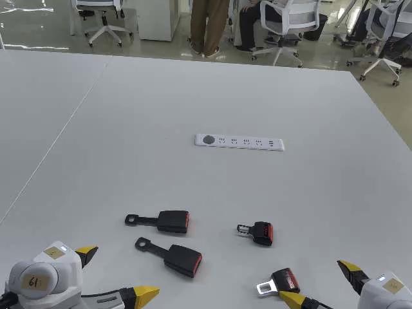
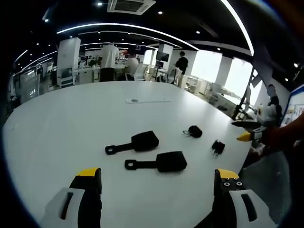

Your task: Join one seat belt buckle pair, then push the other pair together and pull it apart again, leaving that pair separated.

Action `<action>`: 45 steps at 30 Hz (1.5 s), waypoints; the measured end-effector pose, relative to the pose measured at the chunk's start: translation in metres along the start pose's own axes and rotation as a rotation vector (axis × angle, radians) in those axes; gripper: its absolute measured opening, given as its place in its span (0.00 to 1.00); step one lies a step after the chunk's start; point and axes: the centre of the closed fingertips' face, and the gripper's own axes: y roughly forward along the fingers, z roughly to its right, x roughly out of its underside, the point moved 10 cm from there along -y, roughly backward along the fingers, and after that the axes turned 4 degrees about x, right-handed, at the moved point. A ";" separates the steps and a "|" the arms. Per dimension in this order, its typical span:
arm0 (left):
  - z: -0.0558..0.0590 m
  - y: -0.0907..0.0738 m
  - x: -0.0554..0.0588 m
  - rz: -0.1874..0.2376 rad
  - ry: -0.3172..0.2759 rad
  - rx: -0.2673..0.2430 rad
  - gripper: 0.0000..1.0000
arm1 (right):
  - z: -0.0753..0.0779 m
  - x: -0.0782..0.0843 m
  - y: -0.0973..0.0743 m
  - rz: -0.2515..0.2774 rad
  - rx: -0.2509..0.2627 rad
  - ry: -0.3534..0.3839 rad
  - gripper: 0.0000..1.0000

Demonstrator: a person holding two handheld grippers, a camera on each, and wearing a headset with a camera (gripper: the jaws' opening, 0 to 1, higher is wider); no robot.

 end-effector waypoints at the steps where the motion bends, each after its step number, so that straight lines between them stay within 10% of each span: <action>1: 0.000 0.000 0.000 -0.001 0.000 -0.001 1.00 | 0.000 0.000 0.000 -0.001 -0.001 0.002 0.91; 28: -0.019 0.008 0.008 -0.012 -0.011 0.007 1.00 | 0.002 0.000 0.005 -0.007 -0.002 0.008 0.90; 45: -0.010 0.005 0.008 -0.014 -0.009 0.007 1.00 | 0.002 0.000 0.004 -0.015 -0.009 -0.003 0.90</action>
